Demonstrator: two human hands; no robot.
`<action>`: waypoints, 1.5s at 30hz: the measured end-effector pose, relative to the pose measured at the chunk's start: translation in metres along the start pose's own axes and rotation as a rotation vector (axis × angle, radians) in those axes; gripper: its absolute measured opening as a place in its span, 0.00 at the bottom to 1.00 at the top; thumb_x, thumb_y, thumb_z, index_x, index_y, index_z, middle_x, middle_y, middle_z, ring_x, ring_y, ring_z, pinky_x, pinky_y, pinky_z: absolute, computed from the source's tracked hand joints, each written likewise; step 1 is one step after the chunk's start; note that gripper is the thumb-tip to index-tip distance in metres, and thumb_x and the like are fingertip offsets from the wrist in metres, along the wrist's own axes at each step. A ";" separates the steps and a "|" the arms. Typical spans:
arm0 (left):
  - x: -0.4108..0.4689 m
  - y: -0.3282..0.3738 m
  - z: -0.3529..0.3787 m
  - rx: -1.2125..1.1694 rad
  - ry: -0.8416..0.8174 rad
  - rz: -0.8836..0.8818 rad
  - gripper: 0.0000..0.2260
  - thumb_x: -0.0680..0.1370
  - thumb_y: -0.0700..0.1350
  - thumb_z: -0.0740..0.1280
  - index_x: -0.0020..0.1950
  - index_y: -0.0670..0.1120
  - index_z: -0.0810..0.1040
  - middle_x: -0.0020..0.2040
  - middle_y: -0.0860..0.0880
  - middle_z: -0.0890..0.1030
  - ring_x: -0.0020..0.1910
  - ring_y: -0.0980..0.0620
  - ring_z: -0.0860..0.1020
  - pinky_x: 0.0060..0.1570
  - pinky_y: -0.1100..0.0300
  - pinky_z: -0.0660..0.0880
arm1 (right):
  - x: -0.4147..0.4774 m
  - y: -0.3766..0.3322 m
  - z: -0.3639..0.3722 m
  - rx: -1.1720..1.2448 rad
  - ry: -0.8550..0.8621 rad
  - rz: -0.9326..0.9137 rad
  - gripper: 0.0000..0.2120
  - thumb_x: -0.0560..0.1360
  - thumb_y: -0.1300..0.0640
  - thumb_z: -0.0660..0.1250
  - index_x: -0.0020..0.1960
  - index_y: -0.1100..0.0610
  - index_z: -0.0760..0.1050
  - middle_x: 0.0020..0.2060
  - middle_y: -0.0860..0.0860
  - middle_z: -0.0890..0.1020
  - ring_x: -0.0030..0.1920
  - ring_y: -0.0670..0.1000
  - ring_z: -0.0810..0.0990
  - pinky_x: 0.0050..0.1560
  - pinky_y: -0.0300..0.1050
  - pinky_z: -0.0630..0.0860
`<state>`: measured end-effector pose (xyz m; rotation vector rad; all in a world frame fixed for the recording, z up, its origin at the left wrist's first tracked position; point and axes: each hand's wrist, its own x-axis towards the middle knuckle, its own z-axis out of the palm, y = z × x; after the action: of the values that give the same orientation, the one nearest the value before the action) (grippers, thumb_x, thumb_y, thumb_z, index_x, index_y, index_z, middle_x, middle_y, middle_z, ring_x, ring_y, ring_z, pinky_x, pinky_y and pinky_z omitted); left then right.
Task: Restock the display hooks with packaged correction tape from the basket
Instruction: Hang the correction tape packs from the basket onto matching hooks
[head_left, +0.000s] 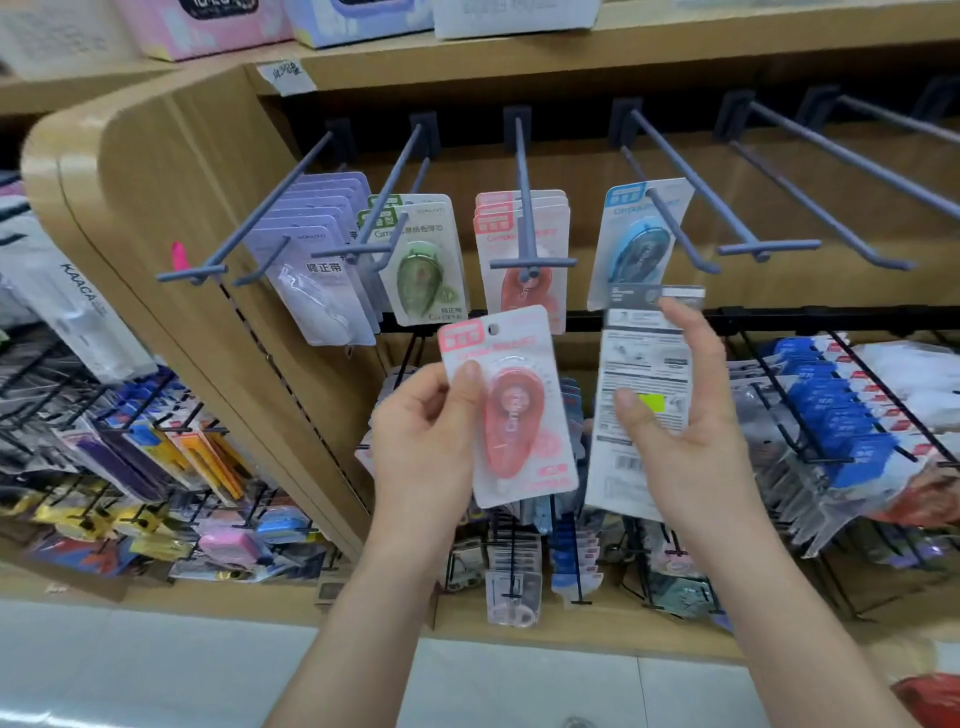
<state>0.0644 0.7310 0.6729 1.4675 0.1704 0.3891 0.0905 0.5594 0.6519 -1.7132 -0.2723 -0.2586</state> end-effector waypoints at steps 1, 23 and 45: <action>0.001 0.001 -0.002 -0.009 0.018 0.012 0.09 0.82 0.43 0.64 0.46 0.46 0.83 0.41 0.50 0.86 0.39 0.54 0.83 0.36 0.58 0.80 | 0.001 0.001 -0.003 -0.070 0.027 0.002 0.23 0.81 0.63 0.63 0.63 0.34 0.71 0.60 0.24 0.73 0.64 0.28 0.69 0.61 0.27 0.67; 0.047 0.032 0.026 -0.077 -0.074 0.111 0.04 0.79 0.39 0.68 0.46 0.45 0.82 0.38 0.53 0.85 0.41 0.56 0.83 0.38 0.61 0.79 | 0.001 -0.001 0.023 -0.086 -0.073 0.018 0.13 0.77 0.45 0.64 0.38 0.46 0.82 0.38 0.41 0.80 0.46 0.41 0.76 0.44 0.32 0.68; 0.053 0.035 0.022 -0.161 -0.175 0.016 0.06 0.78 0.38 0.68 0.51 0.46 0.82 0.47 0.48 0.86 0.48 0.50 0.83 0.46 0.55 0.80 | 0.002 0.001 0.031 0.066 -0.044 0.089 0.15 0.77 0.46 0.64 0.42 0.54 0.84 0.38 0.57 0.82 0.40 0.55 0.78 0.41 0.49 0.73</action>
<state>0.1158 0.7315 0.7165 1.3371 -0.0131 0.2788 0.0929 0.5901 0.6466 -1.6630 -0.2337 -0.1445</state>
